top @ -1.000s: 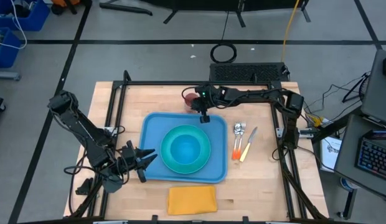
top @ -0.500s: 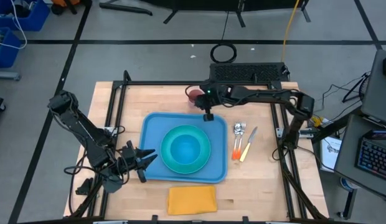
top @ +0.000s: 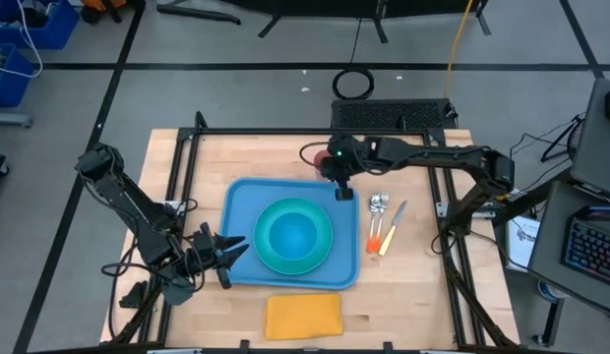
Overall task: Set up tray
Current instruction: Put the pink cup on the blue serving tray to the top right of the green plate
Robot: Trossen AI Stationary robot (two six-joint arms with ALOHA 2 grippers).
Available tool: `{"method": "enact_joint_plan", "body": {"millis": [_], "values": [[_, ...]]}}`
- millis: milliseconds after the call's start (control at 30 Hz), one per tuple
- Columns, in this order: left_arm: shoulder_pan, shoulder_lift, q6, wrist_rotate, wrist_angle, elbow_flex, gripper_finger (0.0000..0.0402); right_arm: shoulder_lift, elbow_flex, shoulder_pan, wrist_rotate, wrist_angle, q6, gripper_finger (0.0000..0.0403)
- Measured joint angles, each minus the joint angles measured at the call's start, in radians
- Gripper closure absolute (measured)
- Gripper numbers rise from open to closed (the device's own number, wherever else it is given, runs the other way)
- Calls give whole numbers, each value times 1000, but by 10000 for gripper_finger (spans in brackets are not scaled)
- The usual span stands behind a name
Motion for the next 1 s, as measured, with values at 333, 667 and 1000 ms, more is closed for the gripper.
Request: {"method": "enact_joint_plan", "body": {"millis": [333,667,1000], "values": [[0,0,-11,28,0,0,282,-1,0,78,34,-96,61,403],[0,6,-38,46,3,0,282,-6,-50,128,52,-130,107,403],[0,41,-76,41,12,1,282,-155,-225,137,39,-21,161,403]]}}
